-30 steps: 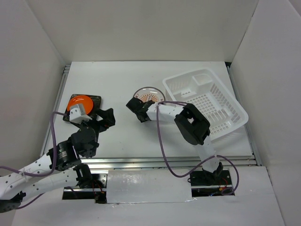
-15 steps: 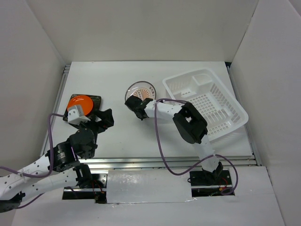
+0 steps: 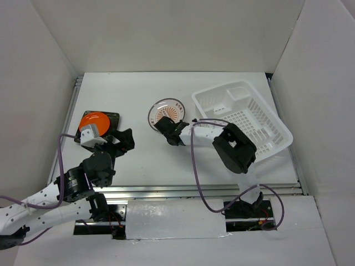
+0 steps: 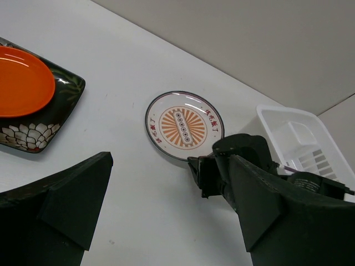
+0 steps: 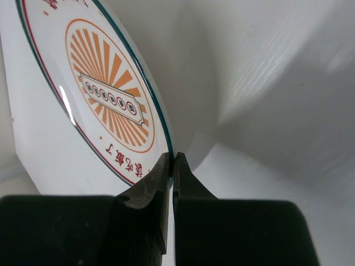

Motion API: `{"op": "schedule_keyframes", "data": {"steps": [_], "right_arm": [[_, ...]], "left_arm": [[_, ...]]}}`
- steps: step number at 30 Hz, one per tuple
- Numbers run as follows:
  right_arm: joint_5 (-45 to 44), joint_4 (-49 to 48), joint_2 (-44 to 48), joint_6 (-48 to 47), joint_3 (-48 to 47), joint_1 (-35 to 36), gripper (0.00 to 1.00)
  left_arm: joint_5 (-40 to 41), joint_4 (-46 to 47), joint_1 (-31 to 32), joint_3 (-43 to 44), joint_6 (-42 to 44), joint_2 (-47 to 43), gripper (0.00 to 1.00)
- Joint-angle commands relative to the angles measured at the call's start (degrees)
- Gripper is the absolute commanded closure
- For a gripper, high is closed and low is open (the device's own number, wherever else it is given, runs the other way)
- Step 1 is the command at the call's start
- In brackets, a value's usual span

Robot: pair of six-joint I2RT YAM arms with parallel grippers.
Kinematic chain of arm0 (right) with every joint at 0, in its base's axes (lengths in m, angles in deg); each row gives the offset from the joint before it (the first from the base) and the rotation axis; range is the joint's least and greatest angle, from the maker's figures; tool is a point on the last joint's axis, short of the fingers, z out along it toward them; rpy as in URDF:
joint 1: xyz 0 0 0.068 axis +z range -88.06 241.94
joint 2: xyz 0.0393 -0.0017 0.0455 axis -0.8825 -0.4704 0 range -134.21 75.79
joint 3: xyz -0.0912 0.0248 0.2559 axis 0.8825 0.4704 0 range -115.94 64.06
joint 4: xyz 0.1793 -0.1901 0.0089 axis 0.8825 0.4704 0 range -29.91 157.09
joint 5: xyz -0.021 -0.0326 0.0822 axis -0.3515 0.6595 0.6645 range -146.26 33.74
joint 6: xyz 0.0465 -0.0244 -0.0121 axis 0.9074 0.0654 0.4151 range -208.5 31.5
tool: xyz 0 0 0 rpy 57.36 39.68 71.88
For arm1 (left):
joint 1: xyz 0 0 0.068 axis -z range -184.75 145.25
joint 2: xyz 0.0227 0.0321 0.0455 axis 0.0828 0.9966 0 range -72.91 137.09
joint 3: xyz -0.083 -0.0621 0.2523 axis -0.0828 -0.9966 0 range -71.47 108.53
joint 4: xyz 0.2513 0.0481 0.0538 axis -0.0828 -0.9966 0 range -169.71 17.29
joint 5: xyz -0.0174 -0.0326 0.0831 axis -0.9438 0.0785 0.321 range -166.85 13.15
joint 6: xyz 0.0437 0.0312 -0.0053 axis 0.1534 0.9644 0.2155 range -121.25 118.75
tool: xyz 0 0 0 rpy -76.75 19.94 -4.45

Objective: Load the plates into the dish rack

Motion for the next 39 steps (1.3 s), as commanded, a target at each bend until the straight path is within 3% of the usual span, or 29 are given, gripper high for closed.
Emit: {"op": "schedule_keyframes", "data": {"steps": [1,5,9,16,21,28,35,39], "right_arm": [[-3.91,-3.39,5.73,-14.45,5.68,-0.28,1.00],[-9.52,-9.89,17.85,-30.09,11.04,-0.72,1.00],[-9.18,-18.41,25.93,-46.61,17.10,-2.12,1.00],[0.13,-30.29,39.64,-59.11,26.17,-4.67,1.00],[3.91,-26.79,46.68,-68.43,26.00,-4.76,1.00],[12.33,-20.28,63.20,-75.65,29.41,-5.11,1.00],[19.19,-17.91,72.88,-77.93,32.59,-5.20,1.00],[22.45,-17.20,74.81,-79.08,33.29,-5.20,1.00]], "left_arm": [[2.29,2.30,0.36,-0.29,-0.27,0.12,0.01],[1.86,2.73,0.45,-0.47,0.16,0.12,0.01],[0.02,5.90,0.62,-1.35,3.84,0.03,0.02],[-2.54,9.15,0.62,-1.79,6.76,2.92,0.02],[-6.40,9.86,0.36,0.05,9.31,7.14,0.01],[-22.53,3.61,-6.31,9.02,5.79,17.60,0.01],[-43.18,14.23,-15.63,3.84,9.56,16.12,0.02],[-48.24,18.99,-17.57,2.61,12.03,15.68,0.00]]}}
